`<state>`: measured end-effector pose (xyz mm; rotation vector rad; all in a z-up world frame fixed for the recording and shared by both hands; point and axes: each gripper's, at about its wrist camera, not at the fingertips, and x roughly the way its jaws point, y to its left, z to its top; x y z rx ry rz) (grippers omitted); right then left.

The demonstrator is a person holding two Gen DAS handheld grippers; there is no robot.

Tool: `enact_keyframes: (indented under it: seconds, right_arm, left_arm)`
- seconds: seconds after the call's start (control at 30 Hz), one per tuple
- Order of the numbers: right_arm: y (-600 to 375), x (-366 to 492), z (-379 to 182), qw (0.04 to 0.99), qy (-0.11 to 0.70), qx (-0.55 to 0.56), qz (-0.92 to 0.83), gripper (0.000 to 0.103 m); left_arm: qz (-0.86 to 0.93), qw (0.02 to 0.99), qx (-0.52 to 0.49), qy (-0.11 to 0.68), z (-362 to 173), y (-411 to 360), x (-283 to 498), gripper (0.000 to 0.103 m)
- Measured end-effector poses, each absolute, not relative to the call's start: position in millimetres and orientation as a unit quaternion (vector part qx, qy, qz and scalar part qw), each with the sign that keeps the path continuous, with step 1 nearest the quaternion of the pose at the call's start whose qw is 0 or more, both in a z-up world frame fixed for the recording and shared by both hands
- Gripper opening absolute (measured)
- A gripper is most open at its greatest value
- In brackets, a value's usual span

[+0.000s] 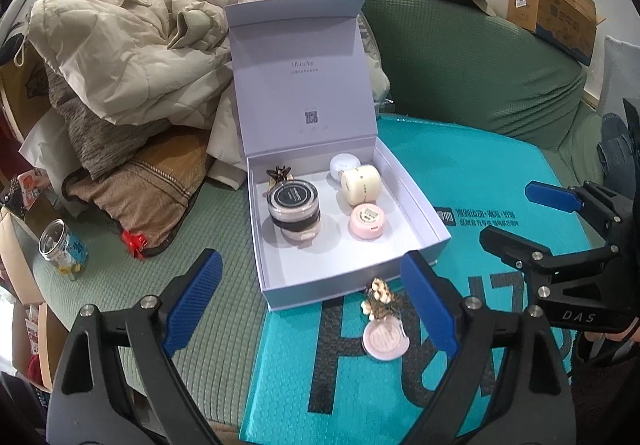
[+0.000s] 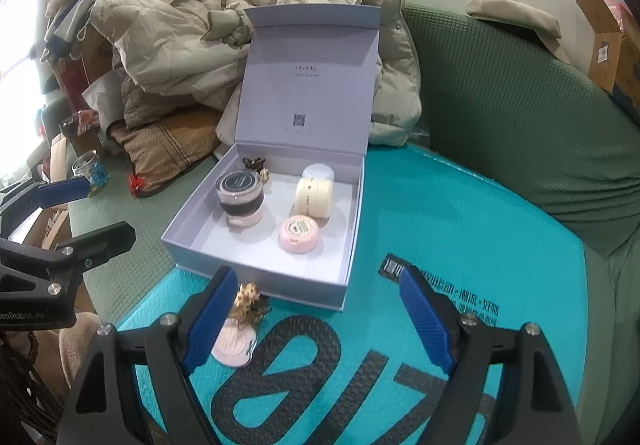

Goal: Organize objects

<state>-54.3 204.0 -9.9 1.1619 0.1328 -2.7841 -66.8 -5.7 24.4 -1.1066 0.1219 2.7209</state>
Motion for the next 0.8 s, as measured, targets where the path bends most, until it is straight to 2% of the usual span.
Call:
enact_keyframes:
  seconds: [0.8]
  right_arm:
    - [180,-35,-69,0.1,0.047,0.445,-0.889,0.084]
  left_arm:
    - [0.896,0.083,-0.436,0.014,-38,-24,-36,0.09]
